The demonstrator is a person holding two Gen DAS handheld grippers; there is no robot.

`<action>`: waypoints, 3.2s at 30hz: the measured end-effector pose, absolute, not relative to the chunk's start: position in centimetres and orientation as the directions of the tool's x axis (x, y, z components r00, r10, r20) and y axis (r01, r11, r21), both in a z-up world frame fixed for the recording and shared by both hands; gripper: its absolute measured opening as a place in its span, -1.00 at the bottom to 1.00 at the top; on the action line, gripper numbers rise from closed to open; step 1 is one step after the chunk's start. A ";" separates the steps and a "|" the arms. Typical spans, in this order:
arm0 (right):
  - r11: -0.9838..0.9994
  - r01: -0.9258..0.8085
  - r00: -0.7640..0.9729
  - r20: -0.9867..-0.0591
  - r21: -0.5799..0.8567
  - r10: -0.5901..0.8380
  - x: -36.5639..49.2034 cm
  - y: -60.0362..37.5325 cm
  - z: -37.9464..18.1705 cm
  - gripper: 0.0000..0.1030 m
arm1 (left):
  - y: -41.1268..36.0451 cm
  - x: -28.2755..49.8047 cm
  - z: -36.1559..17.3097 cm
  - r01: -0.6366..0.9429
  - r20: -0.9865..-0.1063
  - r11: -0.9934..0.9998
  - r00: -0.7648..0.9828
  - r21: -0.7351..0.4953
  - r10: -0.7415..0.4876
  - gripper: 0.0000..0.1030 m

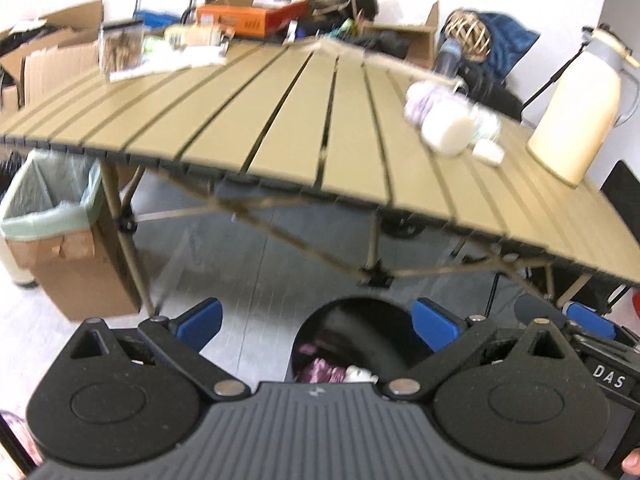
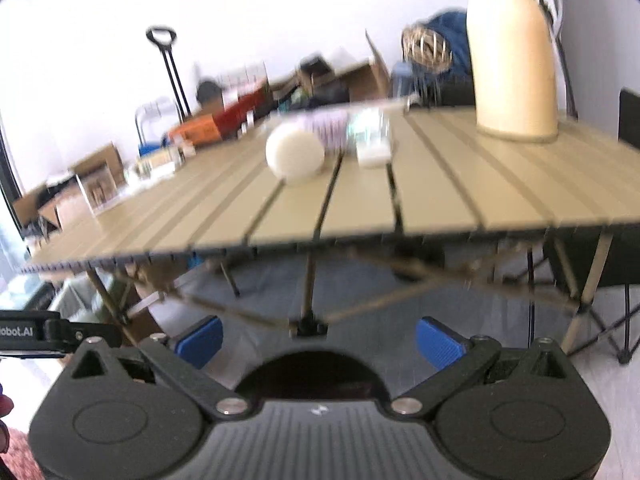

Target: Organize soft objects

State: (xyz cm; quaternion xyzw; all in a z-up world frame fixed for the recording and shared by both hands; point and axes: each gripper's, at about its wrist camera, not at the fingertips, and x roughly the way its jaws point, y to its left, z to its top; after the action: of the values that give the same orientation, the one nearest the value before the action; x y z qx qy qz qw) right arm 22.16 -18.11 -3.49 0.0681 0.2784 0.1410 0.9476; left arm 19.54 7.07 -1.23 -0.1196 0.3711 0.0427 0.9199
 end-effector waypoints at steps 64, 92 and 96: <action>0.977 -0.134 0.866 -0.460 0.165 0.197 38.9 -25.9 -2.4 1.00 | -4.4 43.7 -0.7 -0.085 -0.625 0.991 0.781 -0.107 -0.001 0.07; 0.997 -0.062 0.812 -0.577 0.054 0.082 45.7 -16.1 -1.2 0.61 | 6.0 40.2 2.7 -0.212 -0.526 0.976 0.837 -0.060 0.149 0.07; 0.997 -0.044 0.794 -0.603 0.067 0.076 47.0 -15.8 -1.6 0.49 | 7.0 40.1 2.6 -0.228 -0.531 0.972 0.832 -0.063 0.161 0.07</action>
State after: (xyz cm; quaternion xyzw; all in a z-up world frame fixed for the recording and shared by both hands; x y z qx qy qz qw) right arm 46.96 -15.82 -1.59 0.0247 0.3194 0.0316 0.9468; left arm 40.05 7.04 2.62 -0.0618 0.2713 0.1016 0.9551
